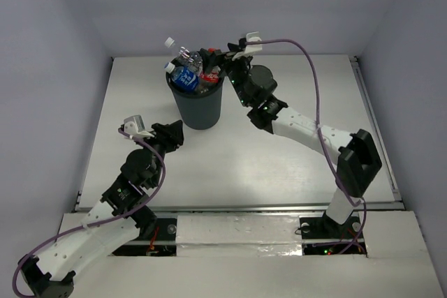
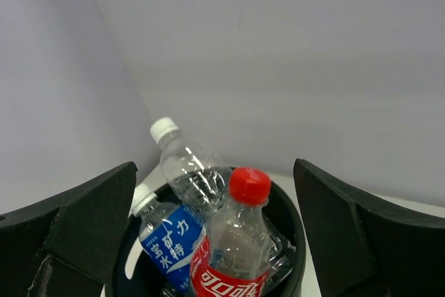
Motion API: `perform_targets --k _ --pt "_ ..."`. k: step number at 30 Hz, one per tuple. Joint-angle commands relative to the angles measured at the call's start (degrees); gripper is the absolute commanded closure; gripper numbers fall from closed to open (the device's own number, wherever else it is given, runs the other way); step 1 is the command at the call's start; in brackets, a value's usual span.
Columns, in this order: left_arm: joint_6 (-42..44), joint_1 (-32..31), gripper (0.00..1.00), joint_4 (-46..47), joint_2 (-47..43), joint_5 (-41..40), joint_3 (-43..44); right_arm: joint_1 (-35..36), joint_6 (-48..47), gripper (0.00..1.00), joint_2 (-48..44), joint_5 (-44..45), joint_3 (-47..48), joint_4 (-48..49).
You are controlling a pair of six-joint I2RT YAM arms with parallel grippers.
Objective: Put the plastic bottles in the bin
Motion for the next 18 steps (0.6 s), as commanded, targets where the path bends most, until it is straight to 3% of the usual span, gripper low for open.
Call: perform_targets --k 1,5,6,9,10,13,18 --pt "-0.3 -0.2 0.51 1.7 -0.6 1.8 2.0 0.7 1.4 0.00 -7.8 4.4 -1.6 0.7" --pt "-0.3 -0.2 0.31 2.4 -2.0 4.1 2.6 0.7 3.9 0.01 -18.0 8.7 -9.3 0.2" --pt "-0.3 -0.2 0.29 2.5 -2.6 5.0 2.9 0.7 6.0 0.05 -20.6 10.2 -13.5 0.2" --pt "-0.3 -0.2 0.23 2.4 -3.9 5.5 4.0 0.7 10.1 0.34 -32.1 13.3 -20.6 -0.4" --pt "-0.2 -0.2 0.22 2.1 -4.0 5.5 4.5 0.7 11.2 0.55 -35.1 14.2 -25.3 -0.5" --pt "-0.2 -0.2 0.21 1.1 -4.9 5.2 5.7 0.7 15.5 0.78 -47.1 19.0 -33.8 -4.5" --pt "-0.2 -0.2 0.18 -0.9 -6.7 4.5 6.6 0.7 19.8 0.77 -68.5 25.1 -43.5 -17.1"
